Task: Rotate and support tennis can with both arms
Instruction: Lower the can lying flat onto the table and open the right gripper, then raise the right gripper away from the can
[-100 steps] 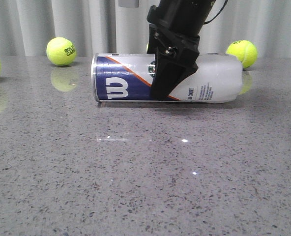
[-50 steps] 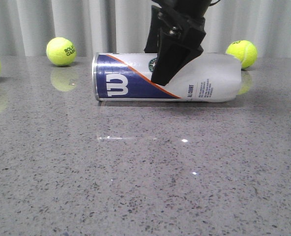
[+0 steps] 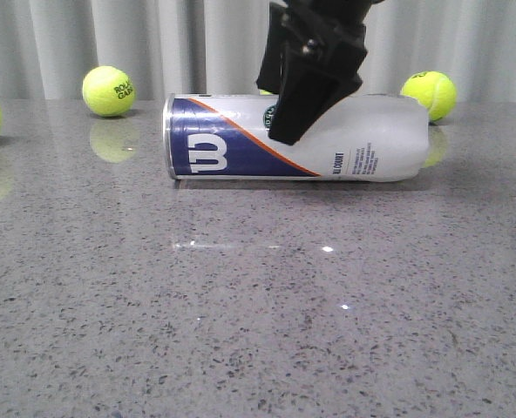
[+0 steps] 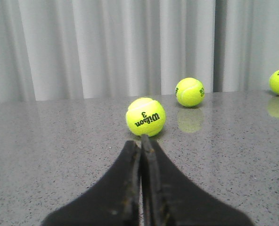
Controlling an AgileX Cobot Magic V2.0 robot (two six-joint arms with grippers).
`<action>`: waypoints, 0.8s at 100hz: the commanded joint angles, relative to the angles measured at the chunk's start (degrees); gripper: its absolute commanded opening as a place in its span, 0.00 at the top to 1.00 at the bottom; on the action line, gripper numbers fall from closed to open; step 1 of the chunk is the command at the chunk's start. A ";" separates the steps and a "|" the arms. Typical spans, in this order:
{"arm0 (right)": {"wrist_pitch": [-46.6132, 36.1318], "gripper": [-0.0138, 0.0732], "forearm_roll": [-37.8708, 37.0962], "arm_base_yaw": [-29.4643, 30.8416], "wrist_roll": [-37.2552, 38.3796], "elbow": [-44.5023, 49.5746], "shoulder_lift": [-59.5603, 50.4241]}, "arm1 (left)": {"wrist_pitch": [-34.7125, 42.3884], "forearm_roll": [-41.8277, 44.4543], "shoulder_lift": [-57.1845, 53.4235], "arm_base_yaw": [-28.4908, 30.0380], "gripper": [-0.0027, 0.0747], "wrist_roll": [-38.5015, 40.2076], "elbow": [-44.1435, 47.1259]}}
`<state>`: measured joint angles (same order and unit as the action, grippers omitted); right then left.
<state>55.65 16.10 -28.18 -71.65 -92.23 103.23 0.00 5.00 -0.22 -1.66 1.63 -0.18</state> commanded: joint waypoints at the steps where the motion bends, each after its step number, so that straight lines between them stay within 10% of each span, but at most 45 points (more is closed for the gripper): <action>1: -0.15 0.10 1.43 -0.04 1.03 -1.76 -4.52 | 4.32 0.10 -2.19 0.16 0.99 0.62 2.72; 46: 4.31 0.10 -5.21 1.28 33.39 -1.76 -16.45 | 4.32 0.10 -2.19 0.16 0.99 0.62 2.72; 80: -0.84 0.10 -9.31 14.89 55.28 -1.43 -24.65 | 4.32 0.10 -2.19 0.16 0.99 0.62 2.72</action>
<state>58.05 7.02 -16.69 -19.16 -92.23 82.28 0.00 5.00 -0.22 -1.66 1.63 -0.18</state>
